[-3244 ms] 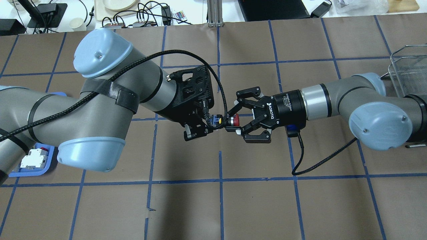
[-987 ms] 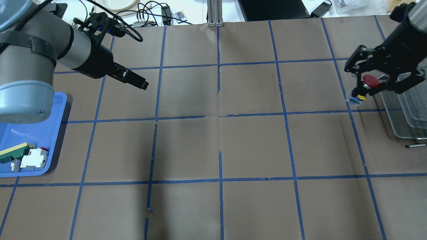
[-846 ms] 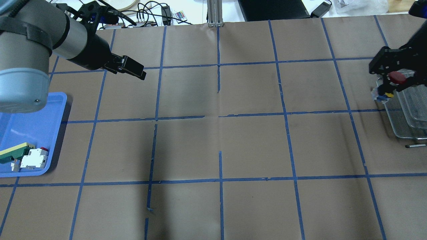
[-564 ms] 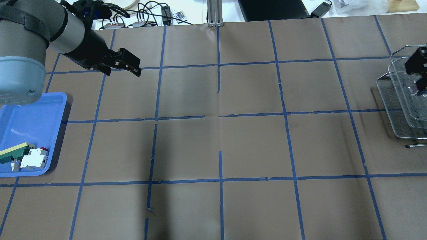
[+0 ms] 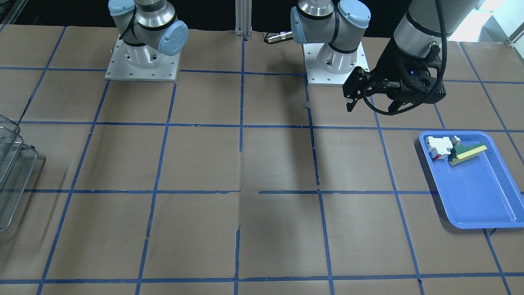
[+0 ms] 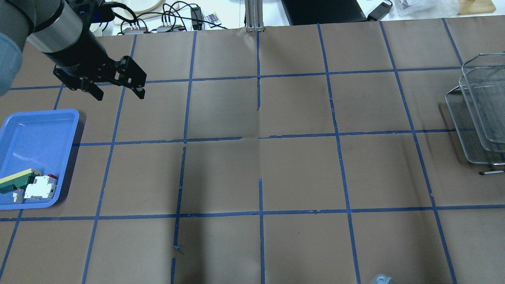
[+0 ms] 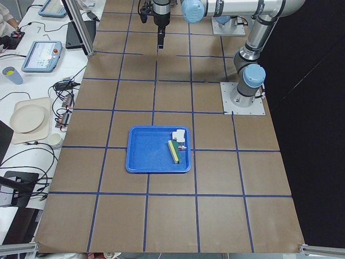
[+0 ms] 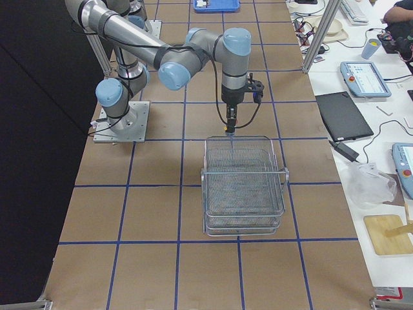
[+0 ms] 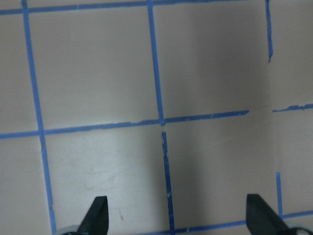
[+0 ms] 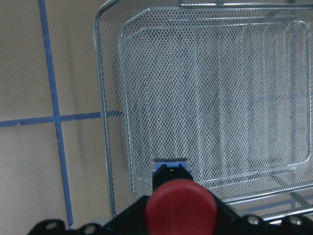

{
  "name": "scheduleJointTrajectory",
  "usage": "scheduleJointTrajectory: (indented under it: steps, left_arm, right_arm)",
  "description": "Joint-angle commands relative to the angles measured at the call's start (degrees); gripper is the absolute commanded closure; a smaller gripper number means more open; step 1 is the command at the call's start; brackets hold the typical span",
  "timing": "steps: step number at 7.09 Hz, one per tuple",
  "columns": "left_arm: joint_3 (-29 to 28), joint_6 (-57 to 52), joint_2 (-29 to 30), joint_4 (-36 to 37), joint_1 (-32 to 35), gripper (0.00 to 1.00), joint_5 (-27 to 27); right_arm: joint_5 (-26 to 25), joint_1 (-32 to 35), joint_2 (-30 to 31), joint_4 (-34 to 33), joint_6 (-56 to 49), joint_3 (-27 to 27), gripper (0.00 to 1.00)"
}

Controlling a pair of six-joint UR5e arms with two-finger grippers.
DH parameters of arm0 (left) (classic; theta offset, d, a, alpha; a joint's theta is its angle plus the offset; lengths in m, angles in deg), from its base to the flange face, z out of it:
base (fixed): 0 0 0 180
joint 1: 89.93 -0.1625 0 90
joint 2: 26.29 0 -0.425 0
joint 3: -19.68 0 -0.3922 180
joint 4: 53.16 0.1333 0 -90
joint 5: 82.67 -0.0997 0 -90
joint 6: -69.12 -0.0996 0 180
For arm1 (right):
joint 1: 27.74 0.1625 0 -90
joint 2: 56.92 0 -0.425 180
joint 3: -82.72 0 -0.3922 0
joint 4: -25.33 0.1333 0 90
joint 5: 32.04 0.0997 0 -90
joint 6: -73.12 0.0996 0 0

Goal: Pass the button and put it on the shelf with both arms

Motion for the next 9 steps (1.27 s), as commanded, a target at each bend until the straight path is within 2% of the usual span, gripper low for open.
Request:
scheduleJointTrajectory:
  steps: [1, 3, 4, 6, 7, 8, 9]
  left_arm:
    - [0.0, -1.6, -3.6, -5.2, 0.1, 0.00, -4.5]
    - [0.8, -1.7, -2.2, 1.0, 0.1, 0.00, -0.9]
    - [1.4, -1.6, -2.9, 1.1, 0.4, 0.00, -0.8]
    - [1.5, -1.5, -3.6, 0.9, 0.5, 0.00, -1.2]
    - [1.6, -1.4, -3.8, 0.9, 0.5, 0.00, -0.9]
    - [1.6, -1.4, -3.6, 0.7, 0.5, 0.00, -0.9]
    - [1.8, -1.4, -4.0, 0.7, 0.5, 0.00, -1.1]
  right_arm:
    - [0.2, -0.7, -4.3, -4.4, -0.5, -0.5, 0.92]
    - [3.0, -1.9, -5.9, -5.7, -0.6, -0.6, 0.90]
    - [3.0, -2.0, -6.0, -5.8, -0.6, -0.6, 0.86]
    - [3.1, -2.6, -6.9, -5.8, -0.3, -0.5, 0.63]
    - [3.1, -3.6, -6.9, -5.6, -0.5, -0.3, 0.60]
    - [3.1, -3.8, -6.9, -5.5, -0.5, -0.4, 0.49]
    - [3.7, -3.8, -7.1, -5.7, -0.5, -0.2, 0.30]
